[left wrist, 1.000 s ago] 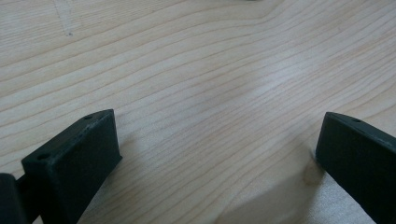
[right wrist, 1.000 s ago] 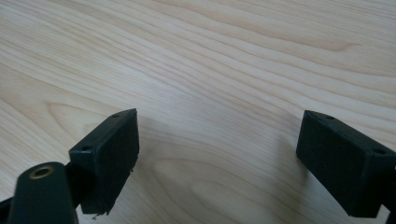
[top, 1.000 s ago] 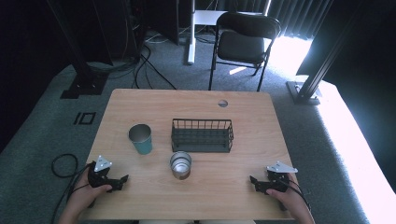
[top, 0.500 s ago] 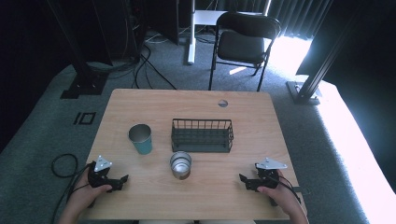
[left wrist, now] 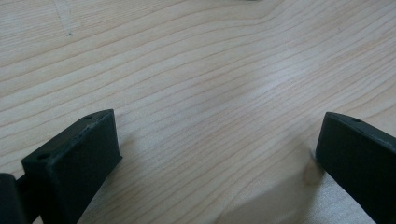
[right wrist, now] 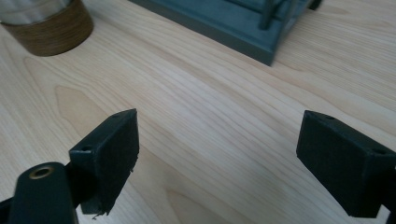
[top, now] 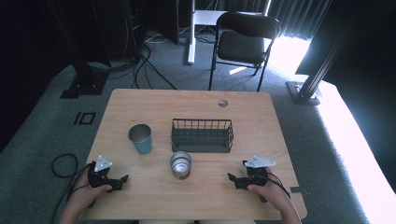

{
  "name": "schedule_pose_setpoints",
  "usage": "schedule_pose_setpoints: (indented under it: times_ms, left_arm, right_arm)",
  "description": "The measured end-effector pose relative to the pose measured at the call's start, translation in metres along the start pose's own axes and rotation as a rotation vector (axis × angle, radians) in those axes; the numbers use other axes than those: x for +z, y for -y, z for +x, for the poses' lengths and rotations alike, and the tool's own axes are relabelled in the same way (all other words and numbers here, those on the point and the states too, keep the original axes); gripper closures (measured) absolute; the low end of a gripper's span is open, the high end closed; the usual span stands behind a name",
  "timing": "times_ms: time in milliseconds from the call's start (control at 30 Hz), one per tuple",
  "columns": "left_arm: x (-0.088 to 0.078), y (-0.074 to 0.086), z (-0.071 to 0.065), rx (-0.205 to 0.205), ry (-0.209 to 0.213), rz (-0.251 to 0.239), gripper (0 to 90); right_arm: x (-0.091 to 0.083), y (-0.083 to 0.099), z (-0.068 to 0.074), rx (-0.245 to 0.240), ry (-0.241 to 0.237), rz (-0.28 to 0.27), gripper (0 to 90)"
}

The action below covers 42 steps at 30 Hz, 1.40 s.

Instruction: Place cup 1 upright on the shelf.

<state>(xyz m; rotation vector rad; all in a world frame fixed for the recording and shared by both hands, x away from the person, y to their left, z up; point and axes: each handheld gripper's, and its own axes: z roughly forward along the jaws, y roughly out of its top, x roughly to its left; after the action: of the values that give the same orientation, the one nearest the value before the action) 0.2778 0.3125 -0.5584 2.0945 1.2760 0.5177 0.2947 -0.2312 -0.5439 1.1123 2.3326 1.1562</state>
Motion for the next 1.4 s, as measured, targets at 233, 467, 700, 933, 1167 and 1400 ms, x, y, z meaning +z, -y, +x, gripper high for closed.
schedule_pose_setpoints:
  times_ms: [233,467,700,933,1167,1400]
  left_arm:
    - [0.0,0.0,0.0,0.0,0.0,0.0,0.4]
    - [0.0,0.0,0.0,0.0,0.0,0.0,0.4]
    - [0.0,0.0,0.0,0.0,0.0,0.001,0.4]
    - [0.0,0.0,0.0,0.0,0.0,0.001,0.4]
    - [0.0,0.0,0.0,0.0,0.0,0.001,0.4]
    - [0.0,0.0,0.0,-0.001,0.001,0.0,0.4]
  right_arm:
    - [0.011,-0.007,0.011,-0.029,-0.04,-0.007,12.9]
    - [0.021,-0.016,0.023,-0.051,-0.074,-0.015,12.9]
    - [0.031,-0.025,0.035,-0.081,-0.112,-0.025,12.9]
    - [0.041,-0.032,0.047,-0.106,-0.138,-0.028,12.9]
    - [0.052,-0.037,0.062,-0.14,-0.18,-0.024,12.9]
    - [0.063,-0.047,0.077,-0.181,-0.216,-0.055,12.9]
